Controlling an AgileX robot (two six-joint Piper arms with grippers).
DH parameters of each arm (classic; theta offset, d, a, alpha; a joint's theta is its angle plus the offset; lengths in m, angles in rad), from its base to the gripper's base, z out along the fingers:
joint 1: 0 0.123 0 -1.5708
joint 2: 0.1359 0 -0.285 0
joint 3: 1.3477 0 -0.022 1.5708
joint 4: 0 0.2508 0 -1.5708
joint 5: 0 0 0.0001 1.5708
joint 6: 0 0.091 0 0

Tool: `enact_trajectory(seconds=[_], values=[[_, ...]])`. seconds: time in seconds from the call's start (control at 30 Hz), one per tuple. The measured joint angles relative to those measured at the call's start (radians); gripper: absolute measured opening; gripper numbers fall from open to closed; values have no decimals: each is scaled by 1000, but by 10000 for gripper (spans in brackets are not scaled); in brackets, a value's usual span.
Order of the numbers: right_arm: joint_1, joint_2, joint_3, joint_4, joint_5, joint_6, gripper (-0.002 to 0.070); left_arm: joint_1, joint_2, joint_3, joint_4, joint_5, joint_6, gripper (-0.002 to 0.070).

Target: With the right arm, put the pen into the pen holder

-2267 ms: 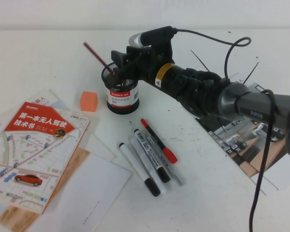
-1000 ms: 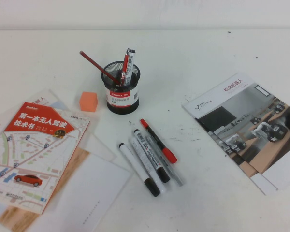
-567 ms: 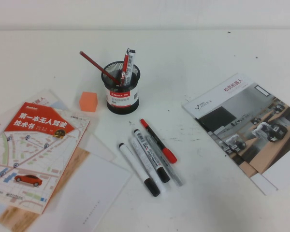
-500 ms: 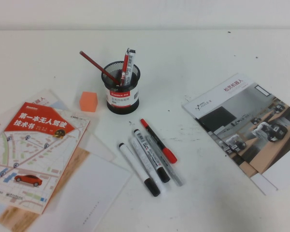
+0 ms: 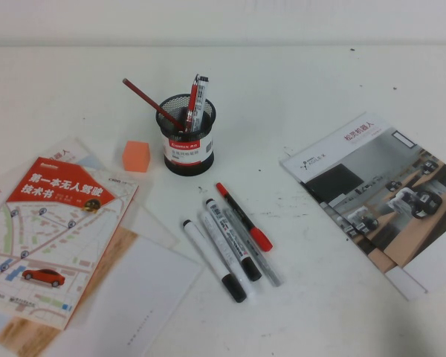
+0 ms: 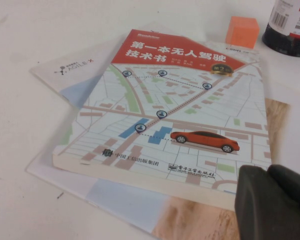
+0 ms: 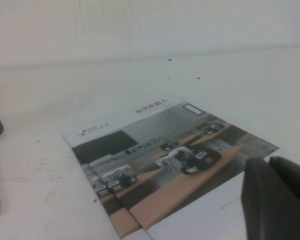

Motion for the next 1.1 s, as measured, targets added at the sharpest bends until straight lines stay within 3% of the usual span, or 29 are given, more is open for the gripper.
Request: enact_trajectory(seconds=[0.23, 0.47, 1.1], values=[[0, 0, 0, 31, 2, -16, -19, 0, 0, 0, 0, 0, 0, -1], [-9, -80, 0, 231, 181, -222, -19, 0, 0, 0, 0, 0, 0, -1], [-39, -83, 2, 269, 252, -241, -19, 0, 0, 0, 0, 0, 0, -1]])
